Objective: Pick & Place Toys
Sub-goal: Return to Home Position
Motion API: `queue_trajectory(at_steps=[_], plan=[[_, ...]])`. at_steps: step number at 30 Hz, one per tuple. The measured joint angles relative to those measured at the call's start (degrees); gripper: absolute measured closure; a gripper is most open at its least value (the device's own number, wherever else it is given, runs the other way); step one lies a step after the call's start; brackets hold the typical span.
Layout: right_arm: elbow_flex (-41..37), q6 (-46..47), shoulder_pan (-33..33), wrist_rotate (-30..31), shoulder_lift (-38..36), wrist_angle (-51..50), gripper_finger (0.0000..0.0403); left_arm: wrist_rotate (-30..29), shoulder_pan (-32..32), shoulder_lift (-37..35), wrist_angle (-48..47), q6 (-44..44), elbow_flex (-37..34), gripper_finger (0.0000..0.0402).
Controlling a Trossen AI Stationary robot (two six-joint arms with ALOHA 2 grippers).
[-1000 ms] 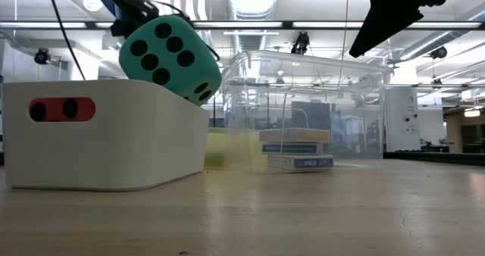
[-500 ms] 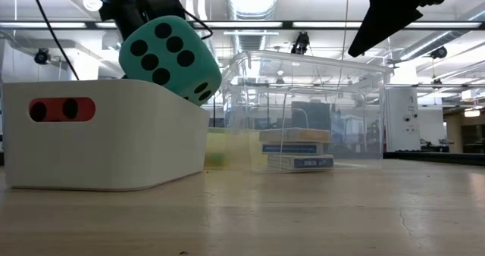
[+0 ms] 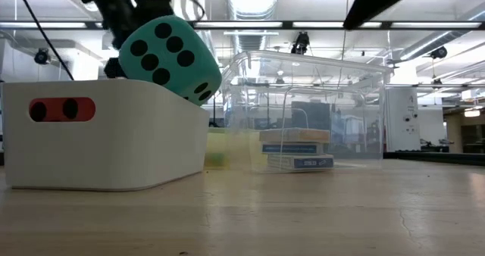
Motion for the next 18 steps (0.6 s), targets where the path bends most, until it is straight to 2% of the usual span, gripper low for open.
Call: queue_trajectory(at_steps=[4,8,11,12,14,18], plan=[[0.84,-3.43,-0.02,0.27,-2.2,0.02,0.0229,-0.11,-3.92,-4.28,3.19,-0.5,0.0,0.0138],[0.56,-7.38,0.04,0.51,-5.36,-0.08,0.0318,-1.55,-7.58,-9.03,6.38,0.58,0.02,0.0252],[0.19,-8.68,0.07,0.74,-8.52,-0.03,0.0379,-5.91,-10.54,-12.68,6.22,1.53,-0.03,0.0344],[-0.08,-9.05,0.09,0.81,-9.66,-0.01,0.0385,-7.92,-11.53,-13.86,6.24,2.2,-0.16,0.0371],[-0.83,-9.39,0.11,0.85,-12.3,0.08,0.0386,-11.25,-13.37,-16.13,6.22,4.46,-0.34,0.0389],[-4.48,-9.97,0.9,0.73,-19.16,1.29,0.0385,-13.06,-16.62,-20.29,7.35,10.0,-1.09,0.0376]])
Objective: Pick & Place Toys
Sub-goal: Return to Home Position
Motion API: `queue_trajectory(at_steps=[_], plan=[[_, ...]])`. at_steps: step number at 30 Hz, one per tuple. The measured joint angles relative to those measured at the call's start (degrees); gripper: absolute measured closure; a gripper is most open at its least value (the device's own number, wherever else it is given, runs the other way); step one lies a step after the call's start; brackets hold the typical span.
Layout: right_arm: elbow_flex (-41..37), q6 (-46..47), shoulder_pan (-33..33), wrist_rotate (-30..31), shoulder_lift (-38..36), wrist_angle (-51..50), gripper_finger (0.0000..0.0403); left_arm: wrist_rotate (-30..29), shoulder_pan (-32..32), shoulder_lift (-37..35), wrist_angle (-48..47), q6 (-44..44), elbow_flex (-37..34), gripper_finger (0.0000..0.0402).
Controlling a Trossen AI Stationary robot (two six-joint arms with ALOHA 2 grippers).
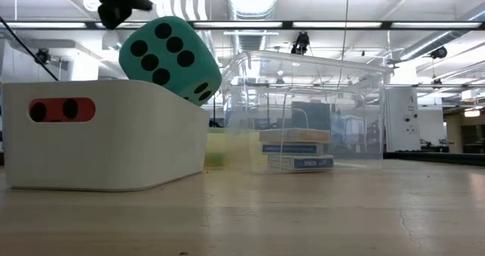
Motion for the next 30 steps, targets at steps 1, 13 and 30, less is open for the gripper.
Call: queue_trajectory(at_steps=[1,13,30], plan=[[-1.24,-0.09,0.4,-0.08,-1.82,0.74,0.0385,-0.02,-0.71,-1.02,1.11,1.24,-0.6,0.0373],[-17.33,-5.19,1.44,1.55,-21.22,22.2,0.0385,-3.64,-3.2,-8.03,6.85,-1.12,-12.96,0.037],[-34.3,-9.54,1.46,6.09,-34.57,33.5,0.0385,6.67,-3.24,-18.38,32.08,12.76,-29.8,0.037]])
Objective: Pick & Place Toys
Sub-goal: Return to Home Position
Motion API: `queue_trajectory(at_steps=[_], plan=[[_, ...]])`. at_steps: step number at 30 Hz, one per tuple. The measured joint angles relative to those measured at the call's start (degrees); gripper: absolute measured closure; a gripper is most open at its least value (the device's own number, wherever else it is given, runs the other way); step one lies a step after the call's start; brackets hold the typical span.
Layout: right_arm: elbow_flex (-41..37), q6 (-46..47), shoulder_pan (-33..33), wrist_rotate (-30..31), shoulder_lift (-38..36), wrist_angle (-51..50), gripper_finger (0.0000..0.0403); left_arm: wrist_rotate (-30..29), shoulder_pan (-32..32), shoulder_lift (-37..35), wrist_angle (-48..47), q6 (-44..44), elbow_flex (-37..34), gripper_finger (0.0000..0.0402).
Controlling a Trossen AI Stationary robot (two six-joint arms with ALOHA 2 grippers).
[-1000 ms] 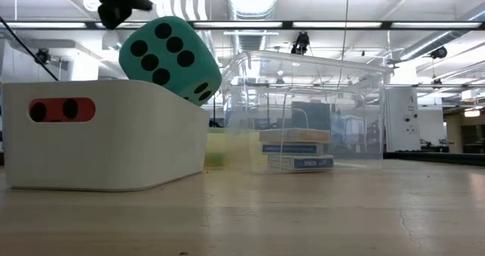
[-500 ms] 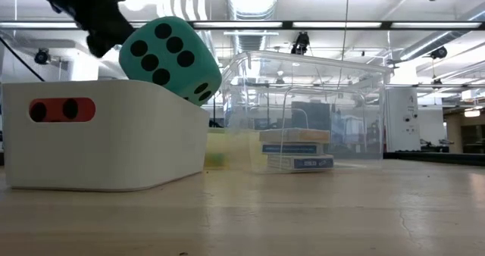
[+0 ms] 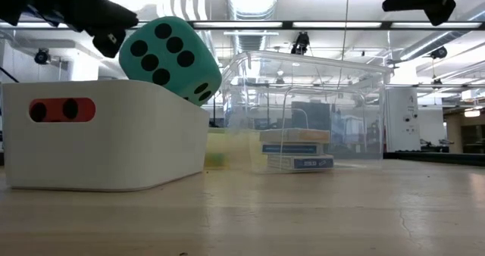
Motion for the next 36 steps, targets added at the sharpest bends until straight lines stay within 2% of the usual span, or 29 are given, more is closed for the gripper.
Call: queue_trajectory(at_steps=[4,12,15,20,31,36], plan=[[-3.42,-6.76,0.0,-1.37,-5.19,6.31,0.0385,1.15,0.04,-2.73,-0.14,0.31,-1.13,0.037],[-13.11,-21.4,-0.02,-10.64,-17.73,23.34,0.0385,2.8,0.07,-11.0,1.53,1.56,-5.65,0.037],[-16.01,-24.89,-0.02,-12.8,-22.24,26.95,0.0385,3.3,0.07,-13.44,1.58,1.81,-7.06,0.037],[-19.84,-27.27,-0.04,-16.26,-29.02,27.26,0.0385,6.5,0.09,-14.82,1.54,3.62,-9.25,0.037],[-26.5,-33.13,-0.04,-21.52,-42.8,27.24,0.0385,7.42,2.68,-14.83,3.5,3.01,-11.54,0.037],[-28.05,-32.77,-0.21,-25.19,-42.06,27.68,0.0385,12.06,6.57,-14.83,5.5,3.03,-13.58,0.037]])
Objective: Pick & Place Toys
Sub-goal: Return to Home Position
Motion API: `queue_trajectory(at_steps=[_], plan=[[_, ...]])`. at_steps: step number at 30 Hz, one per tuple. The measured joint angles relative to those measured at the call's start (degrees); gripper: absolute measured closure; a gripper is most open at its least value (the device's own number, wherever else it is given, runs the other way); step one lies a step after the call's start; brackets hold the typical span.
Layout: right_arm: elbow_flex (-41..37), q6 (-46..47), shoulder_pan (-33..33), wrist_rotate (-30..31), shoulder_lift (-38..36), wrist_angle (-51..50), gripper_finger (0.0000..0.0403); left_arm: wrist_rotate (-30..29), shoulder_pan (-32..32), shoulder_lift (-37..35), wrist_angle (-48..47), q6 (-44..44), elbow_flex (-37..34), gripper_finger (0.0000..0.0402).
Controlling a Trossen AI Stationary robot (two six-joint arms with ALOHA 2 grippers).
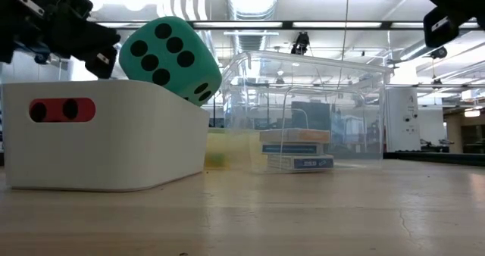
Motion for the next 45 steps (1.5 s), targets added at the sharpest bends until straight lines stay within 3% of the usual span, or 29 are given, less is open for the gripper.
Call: queue_trajectory(at_steps=[7,12,17,19,23,27,29,37,45], plan=[[-2.05,2.54,0.04,-8.76,-0.4,0.38,0.0385,13.18,7.72,0.0,13.68,-2.42,-7.95,0.037],[-2.09,1.1,0.01,-10.16,-0.64,0.51,0.0385,14.95,12.19,0.03,12.1,-4.33,-8.49,0.037],[-3.19,-0.28,0.01,-10.49,-0.64,0.98,0.0385,23.55,14.57,-0.02,14.22,-2.33,-8.52,0.037],[-4.46,-0.64,0.01,-11.22,-0.71,1.5,0.0385,24.48,14.94,-0.01,13.62,-1.44,-8.52,0.037],[-7.25,-1.02,0.01,-11.24,-0.71,4.08,0.0385,20.5,14.92,0.07,13.29,-1.96,-8.52,0.037],[-9.28,-0.93,0.01,-10.29,-0.71,4.84,0.0385,8.0,14.41,0.11,11.22,-3.03,-8.52,0.037],[-10.0,-1.07,-0.12,-7.68,-0.57,6.4,0.0385,4.7,14.21,0.11,10.92,-2.39,-8.54,0.037],[-10.11,-10.27,-0.6,3.41,0.14,6.79,0.0385,4.66,14.11,0.15,7.12,-0.06,-8.56,0.037],[-10.11,-15.45,-0.6,4.07,0.12,6.8,0.0385,4.6,14.11,0.11,2.36,-0.28,-8.56,0.037]])
